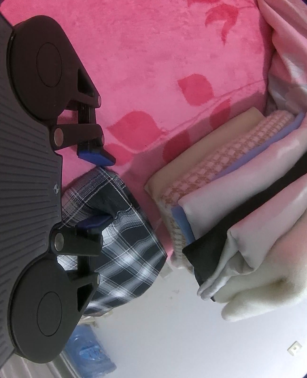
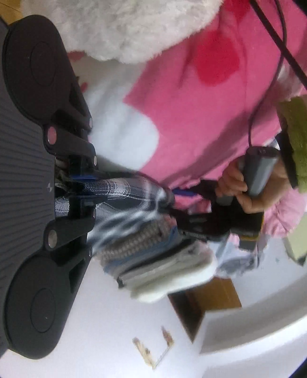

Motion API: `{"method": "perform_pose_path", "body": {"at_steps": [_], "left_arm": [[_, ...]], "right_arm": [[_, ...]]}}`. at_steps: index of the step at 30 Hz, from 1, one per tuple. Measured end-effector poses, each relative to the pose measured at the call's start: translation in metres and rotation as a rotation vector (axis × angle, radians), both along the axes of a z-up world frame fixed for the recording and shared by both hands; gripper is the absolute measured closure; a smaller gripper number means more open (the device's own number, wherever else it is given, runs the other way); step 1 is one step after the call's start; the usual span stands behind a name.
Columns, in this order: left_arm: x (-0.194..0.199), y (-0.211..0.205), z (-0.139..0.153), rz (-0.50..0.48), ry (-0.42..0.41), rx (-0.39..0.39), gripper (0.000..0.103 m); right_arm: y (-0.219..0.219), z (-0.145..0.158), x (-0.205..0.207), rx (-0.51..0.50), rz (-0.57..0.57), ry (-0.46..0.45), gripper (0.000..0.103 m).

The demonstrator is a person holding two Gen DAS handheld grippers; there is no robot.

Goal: Fold clothes
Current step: 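Open the left gripper off the plaid pants while the right gripper presses them down, then open the right gripper and withdraw both grippers from the plaid pants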

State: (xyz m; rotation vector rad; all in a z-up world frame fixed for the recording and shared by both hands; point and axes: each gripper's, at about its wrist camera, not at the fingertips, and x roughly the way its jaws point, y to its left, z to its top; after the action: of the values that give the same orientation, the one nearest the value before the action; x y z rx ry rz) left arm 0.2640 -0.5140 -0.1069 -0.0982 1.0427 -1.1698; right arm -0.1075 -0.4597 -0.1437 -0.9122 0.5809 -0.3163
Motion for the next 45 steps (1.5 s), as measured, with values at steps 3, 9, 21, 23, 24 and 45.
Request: {"method": "perform_pose_path", "body": {"at_steps": [3, 9, 21, 23, 24, 45], "left_arm": [[0.001, 0.008, 0.006, 0.016, -0.025, -0.012, 0.05], [-0.016, 0.041, 0.035, 0.038, -0.222, -0.078, 0.052], [-0.111, -0.001, 0.021, -0.285, -0.537, 0.011, 0.05], [-0.108, 0.004, 0.032, -0.274, -0.552, -0.039, 0.047], [-0.108, 0.003, 0.037, -0.275, -0.553, -0.059, 0.047], [-0.11, -0.038, 0.015, -0.228, -0.589, 0.026, 0.04]], "right_arm": [[0.0, 0.026, -0.02, 0.224, 0.008, -0.068, 0.078], [-0.051, 0.069, -0.051, 0.697, -0.053, -0.297, 0.078], [-0.097, 0.031, -0.016, 0.911, -0.195, -0.417, 0.08], [-0.102, 0.05, -0.029, 0.897, -0.179, -0.511, 0.08], [-0.108, 0.056, -0.034, 0.892, -0.187, -0.558, 0.079], [-0.222, 0.051, 0.033, 0.826, -0.283, -0.471, 0.079]]}}
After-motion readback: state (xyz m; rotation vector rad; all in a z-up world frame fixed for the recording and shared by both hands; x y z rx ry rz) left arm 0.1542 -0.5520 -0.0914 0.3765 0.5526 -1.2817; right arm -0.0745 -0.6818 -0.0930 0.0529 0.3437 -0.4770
